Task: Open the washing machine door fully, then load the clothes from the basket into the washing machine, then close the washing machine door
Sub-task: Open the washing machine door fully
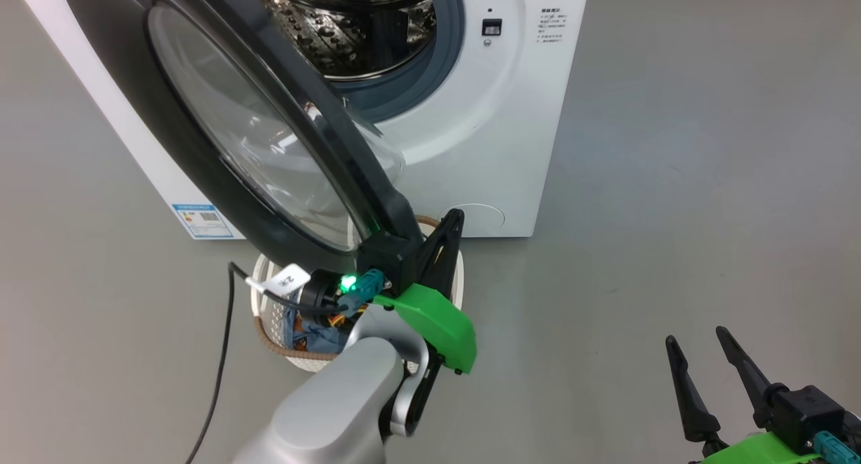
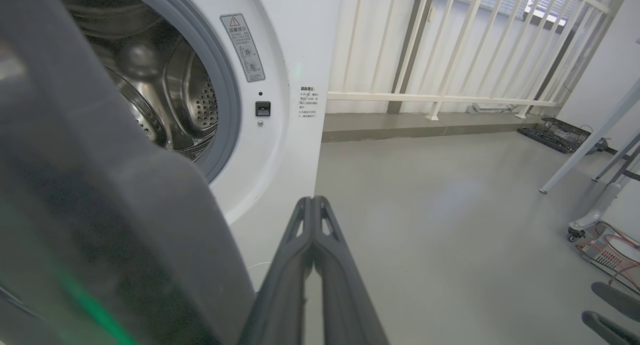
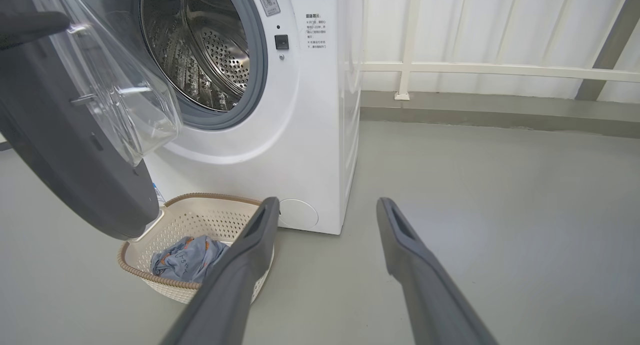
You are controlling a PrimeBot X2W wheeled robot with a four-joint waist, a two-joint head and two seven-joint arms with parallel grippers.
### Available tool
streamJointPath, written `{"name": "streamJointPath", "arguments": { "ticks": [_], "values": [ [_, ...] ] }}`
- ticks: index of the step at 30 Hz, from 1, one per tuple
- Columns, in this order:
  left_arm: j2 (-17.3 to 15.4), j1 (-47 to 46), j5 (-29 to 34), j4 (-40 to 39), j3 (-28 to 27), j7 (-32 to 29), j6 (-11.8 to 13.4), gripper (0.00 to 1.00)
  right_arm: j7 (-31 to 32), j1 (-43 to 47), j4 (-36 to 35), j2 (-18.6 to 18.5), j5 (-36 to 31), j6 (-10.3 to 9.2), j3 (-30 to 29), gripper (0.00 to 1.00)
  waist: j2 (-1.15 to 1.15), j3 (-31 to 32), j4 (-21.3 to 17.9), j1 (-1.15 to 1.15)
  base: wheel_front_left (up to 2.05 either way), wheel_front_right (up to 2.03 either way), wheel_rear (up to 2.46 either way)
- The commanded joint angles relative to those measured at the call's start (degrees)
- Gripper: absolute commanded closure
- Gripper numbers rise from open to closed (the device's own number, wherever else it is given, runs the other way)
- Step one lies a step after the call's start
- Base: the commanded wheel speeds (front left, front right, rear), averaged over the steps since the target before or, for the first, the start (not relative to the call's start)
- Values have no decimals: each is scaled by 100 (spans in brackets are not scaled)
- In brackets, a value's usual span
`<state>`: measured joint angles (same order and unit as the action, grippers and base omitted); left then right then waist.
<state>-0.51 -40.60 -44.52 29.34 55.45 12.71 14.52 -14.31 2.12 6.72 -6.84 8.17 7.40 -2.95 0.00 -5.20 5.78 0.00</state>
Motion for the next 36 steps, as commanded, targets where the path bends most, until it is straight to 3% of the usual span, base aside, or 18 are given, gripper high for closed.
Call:
{"name": "streamJointPath", "arguments": {
  "ticks": [1, 10, 20, 36],
  "values": [
    [-279, -73, -24, -12, -249, 35, 159, 100, -69, -195, -156, -74, 83, 9, 100, 0, 0, -9, 8, 0, 0, 0, 0],
    [-523, 318, -12, -453, -302, 98, 407, 100, -69, -203, -154, -65, 88, 9, 73, 0, 0, -32, 71, 0, 0, 0, 0],
    [-923, 823, 22, -1183, -388, 120, 849, 100, -69, -190, -148, -52, 79, 9, 55, 0, 0, -12, 149, 0, 0, 0, 0],
    [-1651, 1578, 339, -2670, -375, 90, 1791, 100, -69, -132, -149, -60, 31, 9, -20, 0, 0, -44, 570, 0, 0, 0, 0]
  ]
}}
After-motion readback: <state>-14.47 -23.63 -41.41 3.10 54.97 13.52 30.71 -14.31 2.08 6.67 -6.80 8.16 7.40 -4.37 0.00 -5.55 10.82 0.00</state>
